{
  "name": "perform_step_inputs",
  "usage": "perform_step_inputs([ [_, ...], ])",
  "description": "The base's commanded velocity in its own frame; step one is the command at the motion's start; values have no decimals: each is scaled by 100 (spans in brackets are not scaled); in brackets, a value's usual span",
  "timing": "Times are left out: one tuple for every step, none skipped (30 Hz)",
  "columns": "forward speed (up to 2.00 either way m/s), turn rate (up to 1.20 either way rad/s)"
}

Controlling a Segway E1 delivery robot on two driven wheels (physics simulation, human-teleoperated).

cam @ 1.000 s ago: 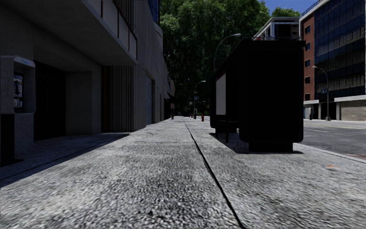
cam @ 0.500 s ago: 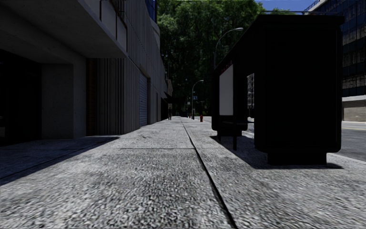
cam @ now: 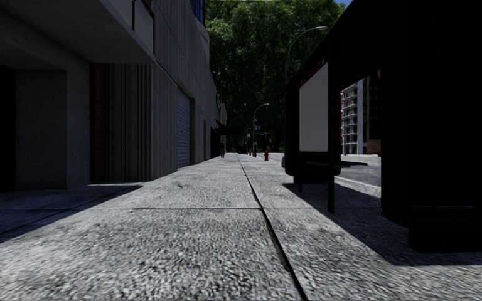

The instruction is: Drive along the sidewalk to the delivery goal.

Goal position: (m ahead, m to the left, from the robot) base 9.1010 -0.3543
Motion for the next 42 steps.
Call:
perform_step_inputs([
  [200, 0],
  [200, 0],
  [200, 0],
  [200, 0],
  [200, 0],
  [200, 0],
  [200, 0],
  [200, 0],
  [200, 0],
  [200, 0],
  [200, 0],
  [200, 0],
  [200, 0],
  [200, 0],
  [200, 0],
  [200, 0],
  [200, 0],
  [200, 0],
  [200, 0],
  [200, 0],
  [200, 0],
  [200, 0],
  [200, 0],
  [200, 0],
  [200, 0],
  [200, 0],
  [200, 0],
  [200, 0],
  [200, 0],
  [200, 0],
  [200, 0],
  [200, 0],
  [200, 0],
  [200, 0],
  [200, 0],
  [200, 0],
  [200, 0],
  [200, 0],
  [200, 0],
  [200, 0],
  [200, 0],
  [200, 0],
])
